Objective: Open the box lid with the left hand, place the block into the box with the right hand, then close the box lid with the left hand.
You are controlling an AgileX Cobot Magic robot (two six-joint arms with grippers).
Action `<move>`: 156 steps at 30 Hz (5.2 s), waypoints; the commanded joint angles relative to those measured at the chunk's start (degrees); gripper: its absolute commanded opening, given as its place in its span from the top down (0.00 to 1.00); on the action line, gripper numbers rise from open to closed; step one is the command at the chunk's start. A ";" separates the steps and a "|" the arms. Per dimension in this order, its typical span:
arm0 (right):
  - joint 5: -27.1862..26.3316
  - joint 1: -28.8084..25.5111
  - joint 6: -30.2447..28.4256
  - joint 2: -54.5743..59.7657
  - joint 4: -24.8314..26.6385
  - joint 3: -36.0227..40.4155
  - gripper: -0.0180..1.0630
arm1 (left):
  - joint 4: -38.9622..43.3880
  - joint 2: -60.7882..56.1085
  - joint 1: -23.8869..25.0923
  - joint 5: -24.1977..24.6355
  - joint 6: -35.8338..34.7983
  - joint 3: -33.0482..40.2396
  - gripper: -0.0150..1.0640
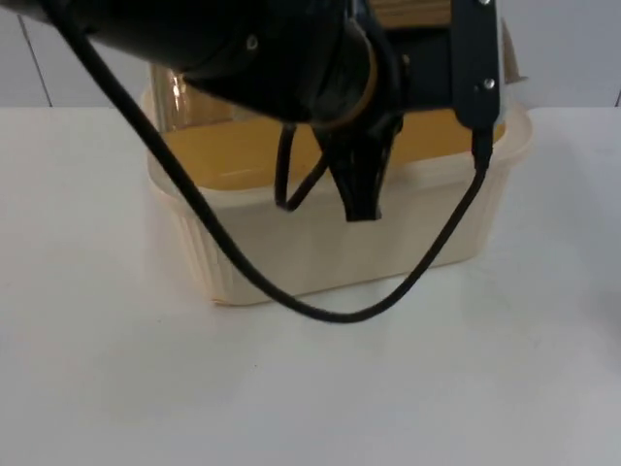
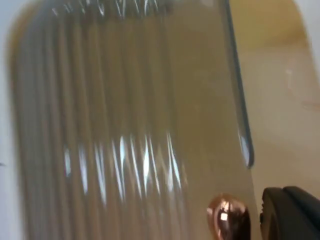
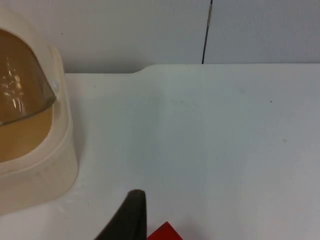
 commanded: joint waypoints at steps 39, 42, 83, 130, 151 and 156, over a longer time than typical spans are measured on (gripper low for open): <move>-0.06 0.15 -0.11 0.00 -0.53 -0.47 0.02 | 15.23 -1.26 6.24 3.18 -5.20 -3.32 0.99; -0.06 0.15 -0.11 0.00 -0.53 -0.47 0.02 | 16.14 -1.26 6.24 3.38 -5.20 -3.32 0.99; 0.05 0.15 -0.11 0.00 0.96 -0.47 0.02 | -60.26 -30.14 -0.28 4.47 6.46 6.90 0.99; 1.60 0.15 0.62 0.00 0.96 -0.47 0.02 | -68.09 -48.16 35.54 0.53 5.40 20.12 0.03; 4.65 0.15 -0.32 0.00 0.96 -0.47 0.02 | -67.24 -48.92 35.54 8.01 5.65 20.12 0.03; 3.62 0.15 -0.11 0.00 0.96 -0.47 0.02 | -67.70 -49.14 35.54 10.30 3.28 20.12 0.03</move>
